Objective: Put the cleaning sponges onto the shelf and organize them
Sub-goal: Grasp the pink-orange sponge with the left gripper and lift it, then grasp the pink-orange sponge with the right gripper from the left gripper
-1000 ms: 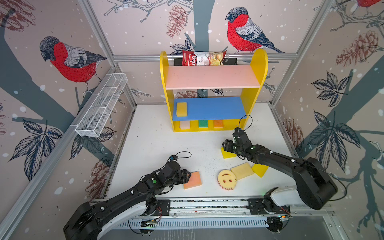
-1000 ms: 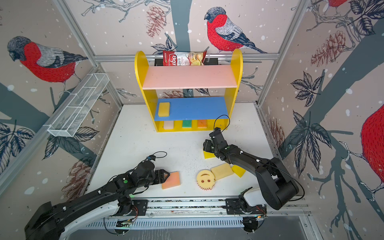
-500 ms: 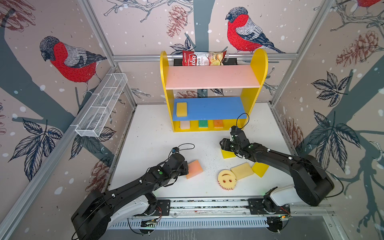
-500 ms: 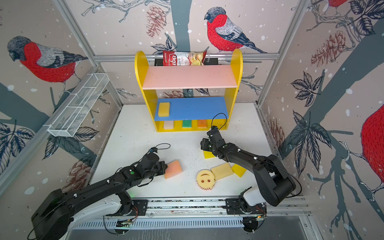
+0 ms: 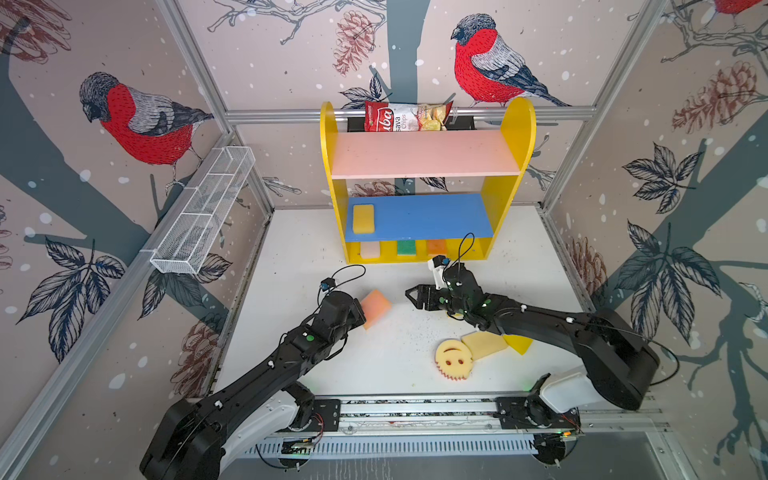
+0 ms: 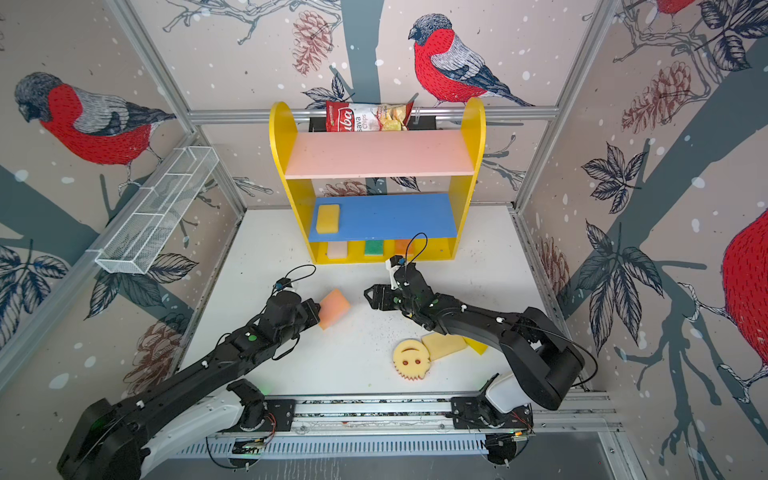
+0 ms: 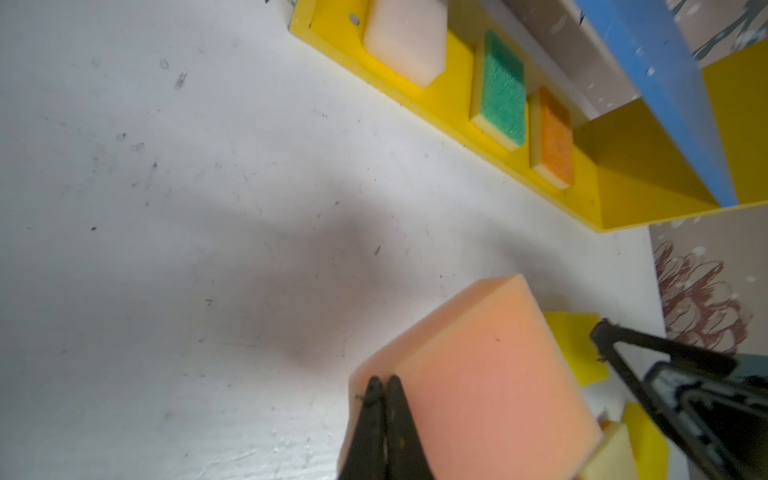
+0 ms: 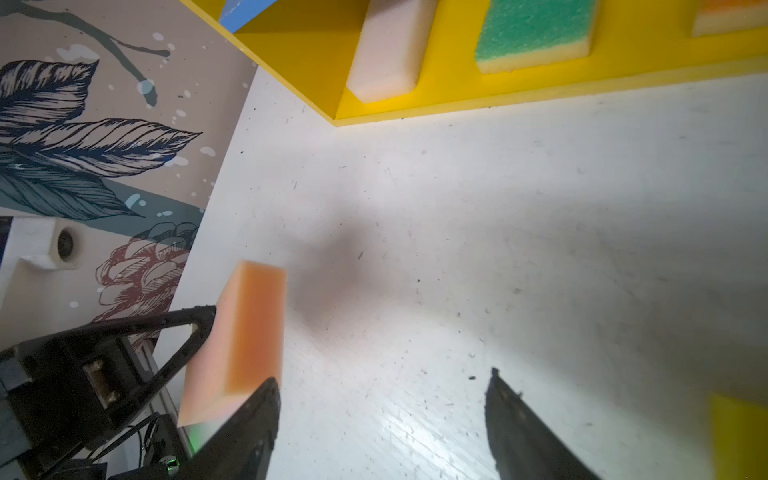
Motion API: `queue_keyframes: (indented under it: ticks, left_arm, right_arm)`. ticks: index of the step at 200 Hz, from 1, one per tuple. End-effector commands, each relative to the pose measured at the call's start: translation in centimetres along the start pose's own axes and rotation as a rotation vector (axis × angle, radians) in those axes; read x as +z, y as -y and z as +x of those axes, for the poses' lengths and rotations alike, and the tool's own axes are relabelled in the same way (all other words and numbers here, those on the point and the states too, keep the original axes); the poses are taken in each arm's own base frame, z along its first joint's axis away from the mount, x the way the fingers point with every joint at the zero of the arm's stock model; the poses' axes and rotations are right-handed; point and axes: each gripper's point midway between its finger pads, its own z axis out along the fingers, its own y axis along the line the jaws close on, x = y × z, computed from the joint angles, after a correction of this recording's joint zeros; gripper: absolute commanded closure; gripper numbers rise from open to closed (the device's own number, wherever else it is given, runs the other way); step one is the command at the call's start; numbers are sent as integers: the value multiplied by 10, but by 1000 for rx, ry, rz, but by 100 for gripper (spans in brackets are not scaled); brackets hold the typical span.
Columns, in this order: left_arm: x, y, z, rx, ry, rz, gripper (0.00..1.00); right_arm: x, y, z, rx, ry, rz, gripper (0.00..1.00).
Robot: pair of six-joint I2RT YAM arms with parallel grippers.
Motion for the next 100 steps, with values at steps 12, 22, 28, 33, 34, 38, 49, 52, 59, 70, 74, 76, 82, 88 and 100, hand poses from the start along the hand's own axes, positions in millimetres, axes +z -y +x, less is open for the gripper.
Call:
queue_keyframes:
  ticks: [12,22,28,33,34,38,49,52,59,70,74,76,82,88,100]
  left_arm:
    - [-8,13,-31,-58,127,27,100]
    - [-9,14,-33,-60,134,33,100]
    - [-10,14,-34,-67,142,36,100]
    - [-11,14,-34,-73,147,41,100]
    - [-11,14,-34,-73,147,41,100]
    - [-11,14,-35,-78,154,48,100]
    - [-13,16,-36,-91,162,64,100]
    - [-13,17,-36,-94,163,68,100]
    - [-14,18,-36,-97,165,77,100]
    - [-14,20,-38,-101,173,85,100]
    - [-13,20,-38,-101,173,85,100]
    - [-13,20,-38,-102,174,85,100]
    - [-13,20,-39,-103,177,86,100]
    - [-12,21,-39,-102,175,87,100]
    - [-11,24,-38,-104,165,92,100]
  right_arm:
    - [8,-45,-7,2,41,-156,17]
    - [10,-54,-8,8,45,-190,16]
    - [11,-59,-9,14,47,-216,16]
    - [12,-64,-9,18,49,-240,16]
    - [12,-64,-9,19,49,-242,16]
    - [13,-67,-10,22,50,-260,16]
    - [16,-76,-13,30,51,-295,16]
    - [18,-77,-13,32,48,-300,16]
    - [21,-83,-14,32,42,-316,16]
    - [26,-93,-15,27,30,-341,17]
    - [28,-96,-16,24,29,-350,18]
    - [28,-97,-15,22,26,-355,18]
    - [30,-104,-15,15,26,-372,18]
    - [32,-108,-13,8,23,-383,19]
    - [36,-115,-10,4,10,-399,20]
